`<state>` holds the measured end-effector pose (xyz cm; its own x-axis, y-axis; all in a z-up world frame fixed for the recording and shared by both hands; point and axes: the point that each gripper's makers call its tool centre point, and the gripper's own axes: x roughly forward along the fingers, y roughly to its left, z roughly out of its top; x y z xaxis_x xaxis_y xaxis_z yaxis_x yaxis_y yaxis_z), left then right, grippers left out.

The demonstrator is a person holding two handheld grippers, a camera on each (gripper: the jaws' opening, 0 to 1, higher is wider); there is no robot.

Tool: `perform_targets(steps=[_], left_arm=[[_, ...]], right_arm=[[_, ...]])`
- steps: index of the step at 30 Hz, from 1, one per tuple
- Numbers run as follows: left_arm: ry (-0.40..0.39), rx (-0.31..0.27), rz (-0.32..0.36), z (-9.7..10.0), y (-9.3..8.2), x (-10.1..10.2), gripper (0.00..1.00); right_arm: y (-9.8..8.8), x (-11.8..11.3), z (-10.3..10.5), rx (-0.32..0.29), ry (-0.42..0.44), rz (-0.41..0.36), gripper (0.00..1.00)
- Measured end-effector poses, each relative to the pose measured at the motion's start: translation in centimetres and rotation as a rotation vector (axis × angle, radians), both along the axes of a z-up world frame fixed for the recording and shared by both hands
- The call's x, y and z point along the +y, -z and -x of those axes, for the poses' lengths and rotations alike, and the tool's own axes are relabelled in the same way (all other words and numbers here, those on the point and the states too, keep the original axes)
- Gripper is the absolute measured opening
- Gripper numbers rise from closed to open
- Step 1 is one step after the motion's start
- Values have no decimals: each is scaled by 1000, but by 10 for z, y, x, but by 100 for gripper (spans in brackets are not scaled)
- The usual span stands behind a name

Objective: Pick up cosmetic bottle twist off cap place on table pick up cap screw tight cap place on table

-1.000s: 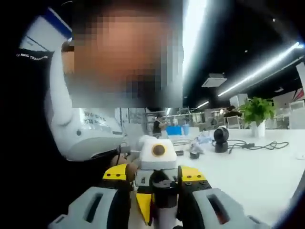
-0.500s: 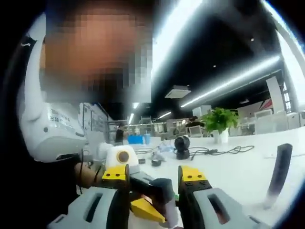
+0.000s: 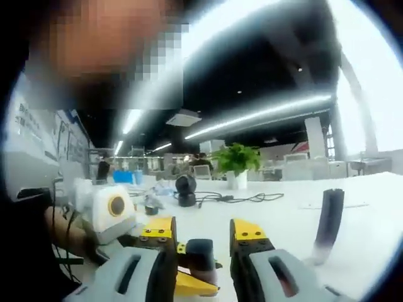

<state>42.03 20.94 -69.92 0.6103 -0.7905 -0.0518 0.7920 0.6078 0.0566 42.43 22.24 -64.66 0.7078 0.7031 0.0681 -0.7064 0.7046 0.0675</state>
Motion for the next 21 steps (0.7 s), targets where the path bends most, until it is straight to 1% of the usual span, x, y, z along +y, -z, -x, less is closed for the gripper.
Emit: perform_targets(steps=[1, 2, 3, 4, 5, 7, 9, 10, 11, 15, 16, 18, 21], left_arm=[[0, 3, 3, 0, 0, 0, 8], [-2, 0, 0, 0, 0, 0, 8], [-6, -3, 11, 0, -2, 1, 8], [-8, -6, 12, 0, -3, 1, 8], [-9, -10, 5, 0, -2, 1, 8], [-9, -14, -3, 0, -1, 1, 8], [-7, -17, -2, 0, -2, 1, 8], [-9, -18, 0, 0, -3, 2, 8], [-8, -14, 13, 0, -4, 2, 8], [-11, -4, 12, -2, -2, 3, 8], [-12, -6, 12, -1, -3, 3, 8], [-13, -9, 10, -2, -2, 3, 8], [-17, -16, 15, -2, -3, 4, 8]], right_arm=[[1, 3, 0, -2, 5, 1, 27], [4, 3, -1, 1, 24, 25, 27], [7, 3, -3, -13, 41, 61, 27], [6, 6, -3, -30, 50, 68, 27], [9, 6, -5, -28, 70, 90, 27], [10, 10, -5, -33, 83, 96, 25], [10, 11, -6, -28, 95, 91, 22], [11, 11, -7, -13, 105, 87, 20], [11, 11, -7, -10, 107, 90, 19], [13, 11, -8, -5, 115, 108, 13], [13, 10, -9, -19, 121, 125, 13], [14, 11, -8, -9, 132, 132, 13], [12, 10, -10, 10, 175, 108, 13]])
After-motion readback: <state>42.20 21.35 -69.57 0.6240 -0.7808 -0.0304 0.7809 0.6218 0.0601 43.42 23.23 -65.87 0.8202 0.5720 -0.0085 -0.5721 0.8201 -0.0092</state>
